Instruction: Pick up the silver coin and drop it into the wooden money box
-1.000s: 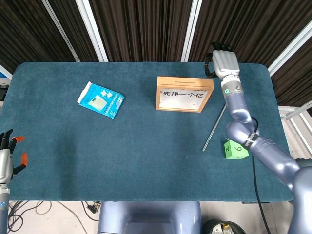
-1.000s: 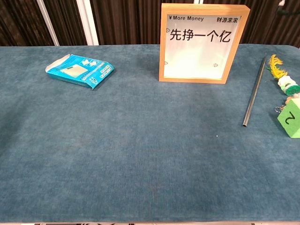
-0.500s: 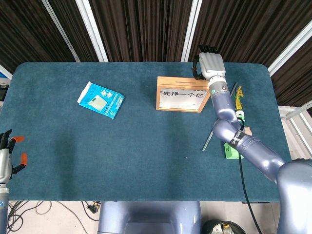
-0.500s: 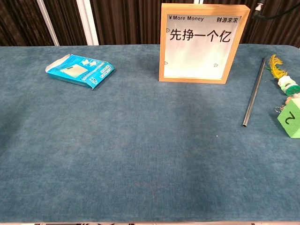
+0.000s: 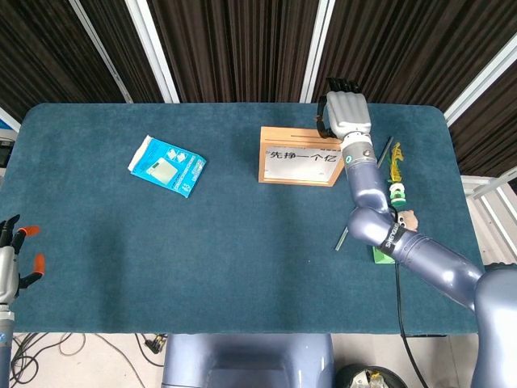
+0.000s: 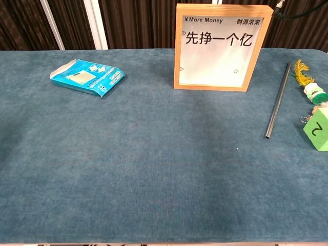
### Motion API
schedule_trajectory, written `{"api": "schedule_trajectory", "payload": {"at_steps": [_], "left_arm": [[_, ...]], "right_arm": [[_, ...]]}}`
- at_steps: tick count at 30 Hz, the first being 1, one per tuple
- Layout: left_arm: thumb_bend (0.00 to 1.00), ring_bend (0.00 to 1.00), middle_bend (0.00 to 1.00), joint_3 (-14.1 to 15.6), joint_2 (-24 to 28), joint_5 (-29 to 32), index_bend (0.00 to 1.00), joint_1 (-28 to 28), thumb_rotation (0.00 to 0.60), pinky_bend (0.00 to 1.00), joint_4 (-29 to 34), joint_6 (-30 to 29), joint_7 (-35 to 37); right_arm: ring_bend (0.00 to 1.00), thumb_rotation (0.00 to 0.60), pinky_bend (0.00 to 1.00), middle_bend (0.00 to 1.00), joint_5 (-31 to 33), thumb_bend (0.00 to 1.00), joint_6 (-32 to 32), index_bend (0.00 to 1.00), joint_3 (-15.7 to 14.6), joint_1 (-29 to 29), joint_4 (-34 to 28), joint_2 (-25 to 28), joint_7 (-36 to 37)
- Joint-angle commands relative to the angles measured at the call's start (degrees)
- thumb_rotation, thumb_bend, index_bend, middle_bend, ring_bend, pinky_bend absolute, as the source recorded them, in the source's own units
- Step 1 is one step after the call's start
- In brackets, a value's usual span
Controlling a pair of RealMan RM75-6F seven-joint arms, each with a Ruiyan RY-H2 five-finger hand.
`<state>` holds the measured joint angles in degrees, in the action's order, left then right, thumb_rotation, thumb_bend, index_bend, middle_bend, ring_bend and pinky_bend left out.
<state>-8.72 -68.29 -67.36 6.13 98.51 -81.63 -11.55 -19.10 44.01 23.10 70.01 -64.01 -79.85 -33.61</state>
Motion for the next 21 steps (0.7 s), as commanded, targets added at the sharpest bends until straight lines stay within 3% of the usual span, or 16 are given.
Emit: {"api": "schedule_trajectory", "payload": {"at_steps": [1, 8, 21], "left_arm": [[0.46, 0.0, 0.03, 0.0, 0.1, -0.1, 0.28, 0.0, 0.6, 0.0, 0.0, 0.0, 0.1], [0.46, 0.0, 0.03, 0.1, 0.2, -0.1, 0.28, 0.0, 0.6, 0.0, 0.2, 0.0, 0.5], [0.46, 0.0, 0.03, 0.2, 0.6, -0.1, 0.28, 0.0, 0.6, 0.0, 0.4, 0.0, 1.0]], "right_arm": [[0.0, 0.6, 0.0, 0.08, 2.8, 0.61, 3.0, 0.71, -0.7, 0.4, -3.9, 1.4, -2.8], [0.0, 0.6, 0.0, 0.08, 5.7, 0.61, 5.1, 0.68, -1.3, 0.7, -7.0, 1.8, -4.9], [0.0, 0.6, 0.0, 0.08, 6.0, 0.61, 5.6, 0.66, -1.6, 0.9, -6.3, 0.4, -4.8]]}}
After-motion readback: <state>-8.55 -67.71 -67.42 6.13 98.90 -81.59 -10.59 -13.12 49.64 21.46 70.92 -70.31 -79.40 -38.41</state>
